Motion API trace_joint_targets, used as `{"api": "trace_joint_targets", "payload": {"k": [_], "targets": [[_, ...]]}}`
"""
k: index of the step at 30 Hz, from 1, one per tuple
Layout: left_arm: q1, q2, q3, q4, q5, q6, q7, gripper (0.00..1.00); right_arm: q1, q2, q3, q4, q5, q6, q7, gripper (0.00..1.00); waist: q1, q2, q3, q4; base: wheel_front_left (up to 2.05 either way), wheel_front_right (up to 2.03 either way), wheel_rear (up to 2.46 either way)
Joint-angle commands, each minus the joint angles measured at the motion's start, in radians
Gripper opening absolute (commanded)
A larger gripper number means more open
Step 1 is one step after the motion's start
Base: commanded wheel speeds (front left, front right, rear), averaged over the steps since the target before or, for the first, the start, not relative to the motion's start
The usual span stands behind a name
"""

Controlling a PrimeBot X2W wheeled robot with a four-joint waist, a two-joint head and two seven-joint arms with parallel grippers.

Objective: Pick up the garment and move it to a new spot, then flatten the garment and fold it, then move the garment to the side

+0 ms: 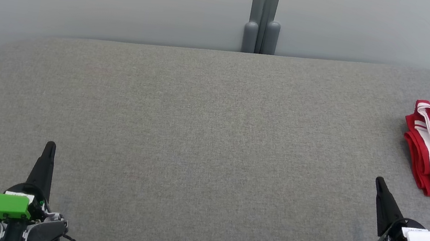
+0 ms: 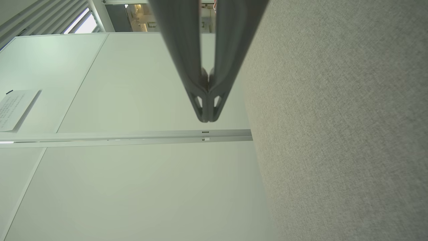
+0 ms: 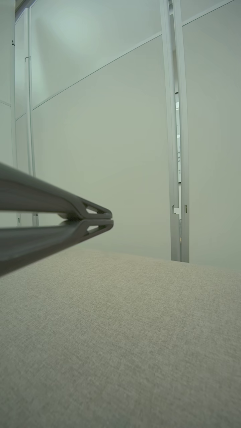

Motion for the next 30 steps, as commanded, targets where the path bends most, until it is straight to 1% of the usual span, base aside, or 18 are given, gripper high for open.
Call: {"api": "trace_joint_targets", "payload": {"k": [1,30], "targets": [[-0.015,0.007,0.005,-0.005,-0.001,-0.007,0.002,0.00,0.007,-0.001,-0.003,-0.004,0.007,0.000,0.003,0.00,0.0000,0.0000,0.000,0.000,0.00,0.00,0.00],[-0.014,0.007,0.005,-0.005,-0.001,-0.006,0.002,0.00,0.007,-0.001,-0.002,-0.004,0.008,0.000,0.003,0.00,0.0000,0.0000,0.000,0.000,0.00,0.00,0.00]]}}
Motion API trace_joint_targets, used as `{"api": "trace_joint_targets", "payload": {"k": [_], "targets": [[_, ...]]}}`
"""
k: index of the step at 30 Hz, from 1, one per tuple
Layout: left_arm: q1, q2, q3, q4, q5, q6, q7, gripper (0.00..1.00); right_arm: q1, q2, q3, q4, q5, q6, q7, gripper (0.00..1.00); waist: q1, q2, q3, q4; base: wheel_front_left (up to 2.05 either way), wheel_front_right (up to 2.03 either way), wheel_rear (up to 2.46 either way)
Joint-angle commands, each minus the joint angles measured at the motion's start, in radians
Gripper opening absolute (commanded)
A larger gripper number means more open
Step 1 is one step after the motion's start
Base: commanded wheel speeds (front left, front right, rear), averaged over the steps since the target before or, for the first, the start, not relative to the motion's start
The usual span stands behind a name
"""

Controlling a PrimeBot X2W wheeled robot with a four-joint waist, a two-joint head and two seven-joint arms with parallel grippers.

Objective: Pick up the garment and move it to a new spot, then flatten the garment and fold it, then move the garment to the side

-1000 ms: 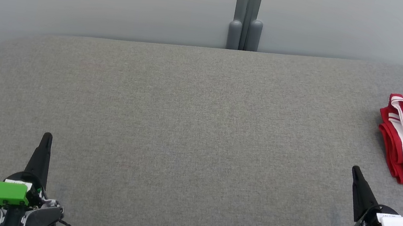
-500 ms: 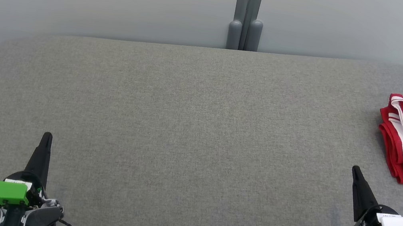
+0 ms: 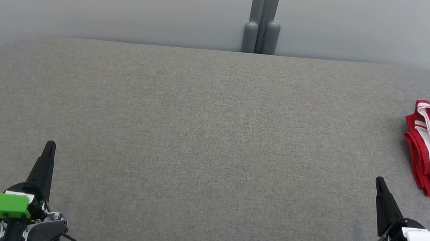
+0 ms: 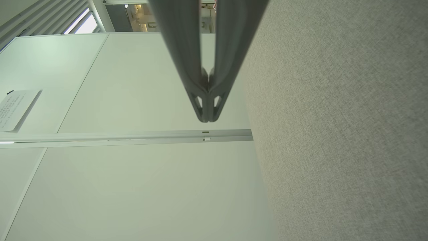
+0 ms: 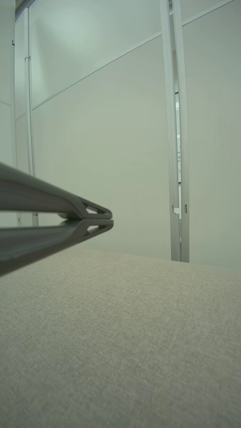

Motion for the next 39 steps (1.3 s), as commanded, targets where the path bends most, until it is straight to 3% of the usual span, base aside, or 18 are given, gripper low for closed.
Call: {"api": "trace_joint_targets", "payload": {"k": [1,39], "targets": [[-0.011,0.007,0.004,-0.005,-0.001,-0.006,0.002,0.00,0.007,-0.002,-0.002,-0.004,0.008,0.000,0.002,0.00,0.0000,0.0000,0.000,0.000,0.00,0.00,0.00],[-0.011,0.007,0.004,-0.005,-0.001,-0.006,0.002,0.00,0.008,-0.002,-0.002,-0.004,0.008,0.000,0.002,0.00,0.0000,0.0000,0.000,0.000,0.00,0.00,0.00]]}}
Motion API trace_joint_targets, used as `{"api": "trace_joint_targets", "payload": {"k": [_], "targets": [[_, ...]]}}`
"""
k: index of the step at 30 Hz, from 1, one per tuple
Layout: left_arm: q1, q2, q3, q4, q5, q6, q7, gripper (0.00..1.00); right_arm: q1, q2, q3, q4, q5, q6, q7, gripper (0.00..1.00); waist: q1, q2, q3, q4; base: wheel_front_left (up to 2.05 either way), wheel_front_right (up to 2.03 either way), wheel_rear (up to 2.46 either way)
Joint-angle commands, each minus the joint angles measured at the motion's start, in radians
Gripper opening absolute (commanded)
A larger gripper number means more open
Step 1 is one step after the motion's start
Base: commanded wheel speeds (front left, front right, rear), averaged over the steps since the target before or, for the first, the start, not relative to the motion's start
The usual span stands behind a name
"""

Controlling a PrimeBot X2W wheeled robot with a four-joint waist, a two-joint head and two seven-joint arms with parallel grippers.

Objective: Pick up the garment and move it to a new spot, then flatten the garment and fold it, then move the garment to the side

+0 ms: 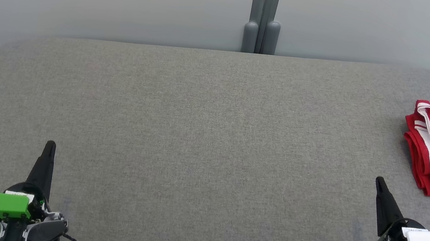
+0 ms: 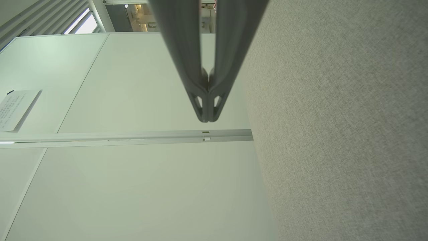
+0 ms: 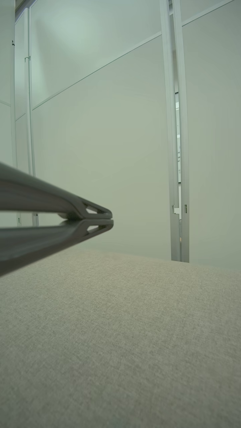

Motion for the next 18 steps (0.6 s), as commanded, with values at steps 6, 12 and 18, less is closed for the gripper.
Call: {"api": "trace_joint_targets", "payload": {"k": [6,12,18], "targets": [[-0.011,0.007,0.004,-0.004,-0.001,-0.006,0.002,0.00,0.008,-0.002,-0.002,-0.004,0.007,0.000,0.002,0.00,0.0000,-0.0001,0.000,0.000,0.00,0.00,0.00],[-0.011,0.007,0.004,-0.004,-0.001,-0.006,0.002,0.00,0.008,-0.002,-0.002,-0.004,0.007,0.000,0.002,0.00,0.0000,-0.0001,0.000,0.000,0.00,0.00,0.00],[-0.011,0.007,0.004,-0.004,-0.001,-0.006,0.002,0.00,0.008,-0.002,-0.002,-0.004,0.007,0.000,0.002,0.00,0.0000,-0.0001,0.000,0.000,0.00,0.00,0.00]]}}
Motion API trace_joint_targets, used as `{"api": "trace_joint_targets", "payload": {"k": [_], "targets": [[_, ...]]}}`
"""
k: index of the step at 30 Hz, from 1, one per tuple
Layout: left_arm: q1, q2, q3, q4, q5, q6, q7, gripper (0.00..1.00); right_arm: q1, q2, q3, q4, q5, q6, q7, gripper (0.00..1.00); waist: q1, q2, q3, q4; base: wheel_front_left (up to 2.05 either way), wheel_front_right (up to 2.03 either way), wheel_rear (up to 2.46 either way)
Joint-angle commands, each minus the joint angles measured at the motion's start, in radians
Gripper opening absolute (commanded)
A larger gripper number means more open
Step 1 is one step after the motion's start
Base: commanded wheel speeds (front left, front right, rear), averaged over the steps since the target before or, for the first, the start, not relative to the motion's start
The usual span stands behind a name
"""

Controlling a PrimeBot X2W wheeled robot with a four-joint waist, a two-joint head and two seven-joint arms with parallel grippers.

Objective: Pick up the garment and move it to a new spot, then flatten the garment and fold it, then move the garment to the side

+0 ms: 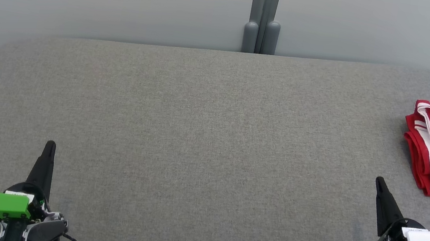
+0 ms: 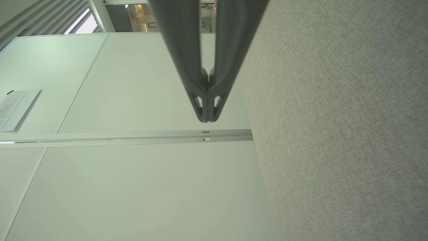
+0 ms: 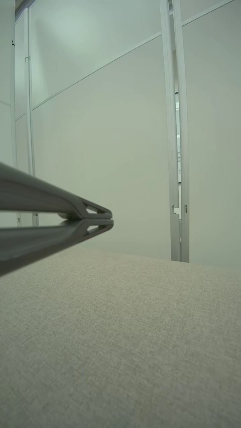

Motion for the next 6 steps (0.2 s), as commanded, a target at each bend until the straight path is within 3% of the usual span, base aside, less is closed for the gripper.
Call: {"api": "trace_joint_targets", "payload": {"k": [1,6], "targets": [[-0.011,0.007,0.004,-0.004,-0.001,-0.006,0.002,0.00,0.008,-0.002,-0.002,-0.004,0.007,0.000,0.002,0.00,0.0000,0.0000,0.000,0.000,0.00,0.00,0.00],[-0.011,0.007,0.004,-0.004,-0.001,-0.006,0.002,0.00,0.008,-0.002,-0.001,-0.004,0.007,0.000,0.002,0.00,0.0000,0.0000,0.000,0.000,0.00,0.00,0.00]]}}
